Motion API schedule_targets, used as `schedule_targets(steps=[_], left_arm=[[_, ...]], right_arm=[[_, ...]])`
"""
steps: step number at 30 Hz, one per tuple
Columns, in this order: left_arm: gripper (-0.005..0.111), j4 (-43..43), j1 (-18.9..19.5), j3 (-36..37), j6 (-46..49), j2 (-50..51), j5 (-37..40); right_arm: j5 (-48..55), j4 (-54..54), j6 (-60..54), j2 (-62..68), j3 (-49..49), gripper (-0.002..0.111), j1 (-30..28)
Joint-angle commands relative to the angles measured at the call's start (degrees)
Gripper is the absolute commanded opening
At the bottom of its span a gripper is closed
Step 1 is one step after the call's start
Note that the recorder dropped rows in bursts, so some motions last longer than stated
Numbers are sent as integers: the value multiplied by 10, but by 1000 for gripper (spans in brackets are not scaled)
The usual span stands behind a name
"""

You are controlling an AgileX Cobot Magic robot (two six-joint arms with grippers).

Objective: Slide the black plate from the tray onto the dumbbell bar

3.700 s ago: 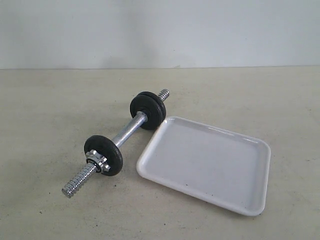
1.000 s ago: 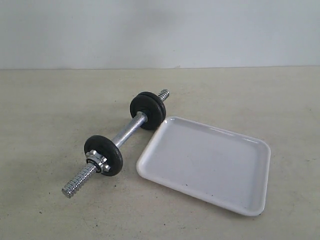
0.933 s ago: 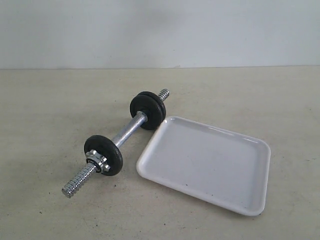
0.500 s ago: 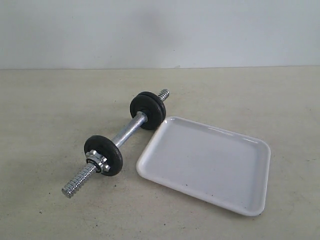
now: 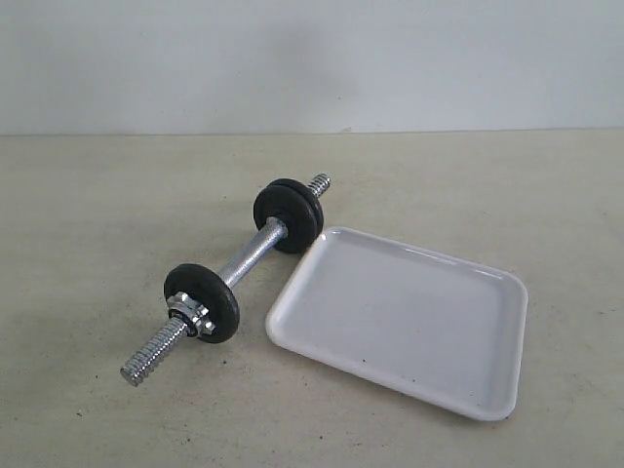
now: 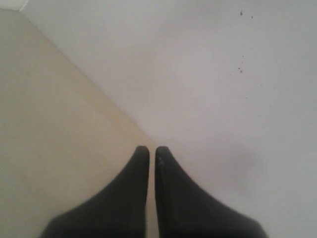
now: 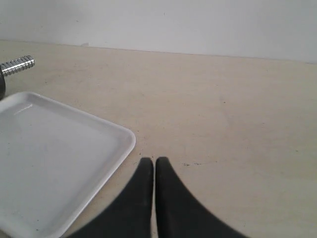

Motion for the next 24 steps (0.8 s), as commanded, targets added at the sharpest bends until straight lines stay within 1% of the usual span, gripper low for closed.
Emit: schedule_targets(steps=[1, 5, 8, 17, 22, 24], left_arm=[[4, 48, 2, 34, 3, -2, -3], [4, 48, 2, 41, 3, -2, -4], [4, 54, 2, 41, 3, -2, 15], [4, 65, 2, 41, 3, -2, 13], [4, 65, 2, 41, 6, -2, -54], [4, 54, 2, 41, -17, -2, -85]], right_arm=[[2, 3, 3, -3, -1, 0, -19], [5, 4, 3, -3, -1, 0, -23], [6, 7, 3, -3, -1, 0, -23], [10, 7, 3, -3, -1, 0, -23], [10, 7, 3, -3, -1, 0, -23], [10, 7, 3, -3, -1, 0, -23]])
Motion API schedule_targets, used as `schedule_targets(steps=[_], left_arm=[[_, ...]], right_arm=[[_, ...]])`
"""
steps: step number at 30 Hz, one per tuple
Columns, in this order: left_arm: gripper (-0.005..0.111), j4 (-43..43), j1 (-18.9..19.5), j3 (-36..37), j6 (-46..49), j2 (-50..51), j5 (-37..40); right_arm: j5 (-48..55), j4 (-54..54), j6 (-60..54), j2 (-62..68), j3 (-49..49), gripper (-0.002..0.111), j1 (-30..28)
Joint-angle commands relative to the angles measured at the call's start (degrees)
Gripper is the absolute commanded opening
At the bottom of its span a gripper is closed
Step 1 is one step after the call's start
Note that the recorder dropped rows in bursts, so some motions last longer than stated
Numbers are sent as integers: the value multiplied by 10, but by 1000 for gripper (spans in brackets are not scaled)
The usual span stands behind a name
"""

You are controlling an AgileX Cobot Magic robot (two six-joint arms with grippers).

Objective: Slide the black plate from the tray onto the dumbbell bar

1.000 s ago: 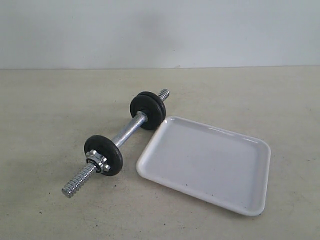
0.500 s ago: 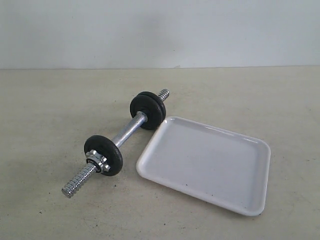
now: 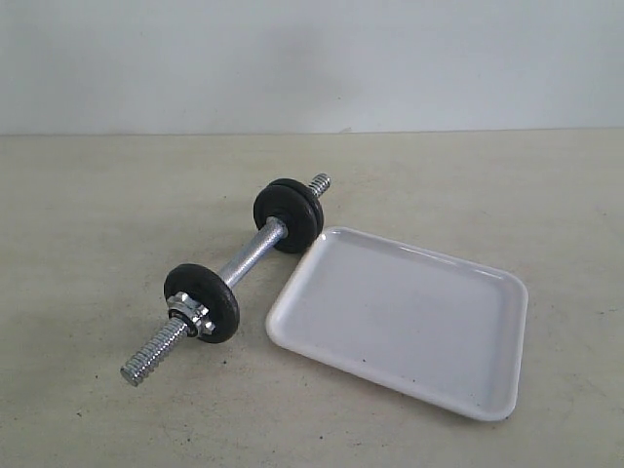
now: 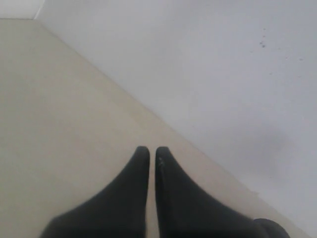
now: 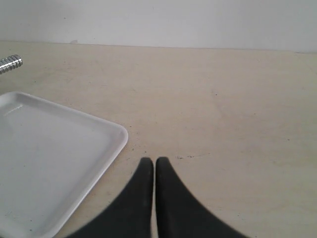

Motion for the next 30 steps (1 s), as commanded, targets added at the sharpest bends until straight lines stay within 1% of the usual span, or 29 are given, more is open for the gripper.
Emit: schedule_targets(steps=[1, 4, 8, 11, 12, 14, 15, 16, 17, 19, 20, 23, 24, 27, 30], left_arm=[[4, -7, 1, 2, -25, -2, -78], [4, 13, 1, 2, -25, -2, -108], [4, 47, 1, 2, -17, -2, -108], [4, 49, 1, 2, -13, -2, -108], [4, 49, 1, 2, 5, -2, -104], [4, 24, 1, 2, 167, -2, -101], [4, -43, 1, 2, 330, -2, -100], [4, -85, 1, 2, 409, -2, -99], [4, -172, 1, 2, 539, -2, -91], [4, -278, 1, 2, 695, -2, -89], [4, -306, 1, 2, 742, -2, -89], [4, -340, 1, 2, 788, -2, -81], [4, -359, 1, 2, 791, -2, -62], [4, -364, 1, 2, 793, -2, 1], [4, -364, 1, 2, 793, -2, 32]], right_arm=[[2, -2, 0, -3, -1, 0, -1], [2, -2, 0, -3, -1, 0, -1], [2, -2, 0, -3, -1, 0, -1], [2, -2, 0, -3, -1, 0, -1], [2, -2, 0, -3, -1, 0, -1], [2, -2, 0, -3, -1, 0, -1], [2, -2, 0, -3, -1, 0, -1], [2, -2, 0, -3, -1, 0, -1], [2, -2, 0, -3, -1, 0, -1], [2, -2, 0, -3, -1, 0, -1], [2, -2, 0, -3, -1, 0, -1], [2, -2, 0, -3, -1, 0, -1], [2, -2, 0, -3, -1, 0, -1], [2, -2, 0, -3, -1, 0, -1], [2, -2, 0, -3, -1, 0, -1]])
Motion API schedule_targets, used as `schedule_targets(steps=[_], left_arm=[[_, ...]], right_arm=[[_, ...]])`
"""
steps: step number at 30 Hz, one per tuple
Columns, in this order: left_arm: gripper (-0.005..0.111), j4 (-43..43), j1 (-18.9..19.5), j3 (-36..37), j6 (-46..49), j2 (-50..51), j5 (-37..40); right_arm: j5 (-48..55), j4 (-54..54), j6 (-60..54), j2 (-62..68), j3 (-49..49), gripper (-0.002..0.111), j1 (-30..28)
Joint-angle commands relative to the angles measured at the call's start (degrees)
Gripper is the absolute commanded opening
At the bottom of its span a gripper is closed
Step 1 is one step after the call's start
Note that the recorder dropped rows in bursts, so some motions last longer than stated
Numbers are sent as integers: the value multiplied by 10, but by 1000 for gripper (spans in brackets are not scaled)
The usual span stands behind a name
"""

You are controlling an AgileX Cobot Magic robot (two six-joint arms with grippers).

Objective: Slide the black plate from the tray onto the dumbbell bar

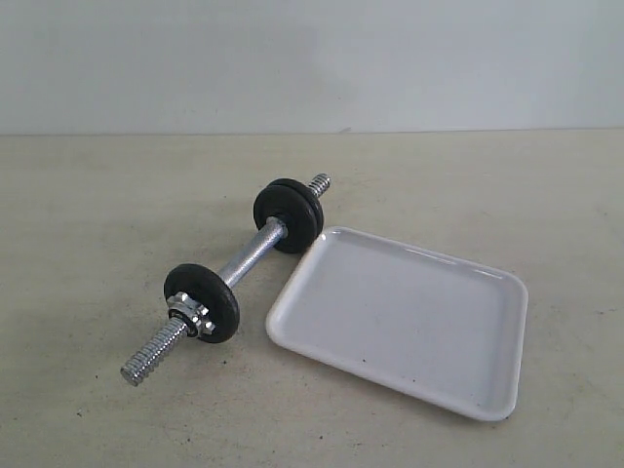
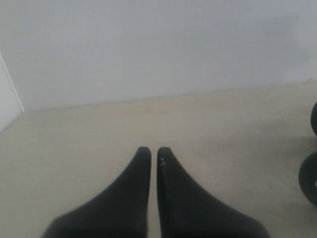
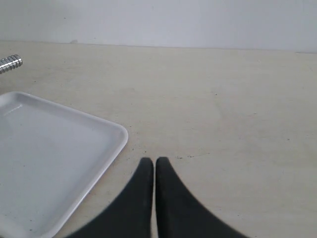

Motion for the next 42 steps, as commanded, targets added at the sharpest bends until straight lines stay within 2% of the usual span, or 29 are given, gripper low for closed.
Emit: schedule_targets(steps=[1, 19, 23, 25, 42], left_arm=[[4, -12, 1, 2, 8, -2, 47], [4, -12, 1, 2, 7, -2, 64], [4, 10, 1, 2, -76, -2, 66], [4, 10, 1, 2, -89, -2, 66], [4, 9, 1, 2, -66, -2, 66]], right_arm=[[2, -2, 0, -3, -1, 0, -1], [2, -2, 0, -3, -1, 0, -1], [2, -2, 0, -3, -1, 0, -1], [2, -2, 0, -3, -1, 0, -1], [2, -2, 0, -3, -1, 0, -1]])
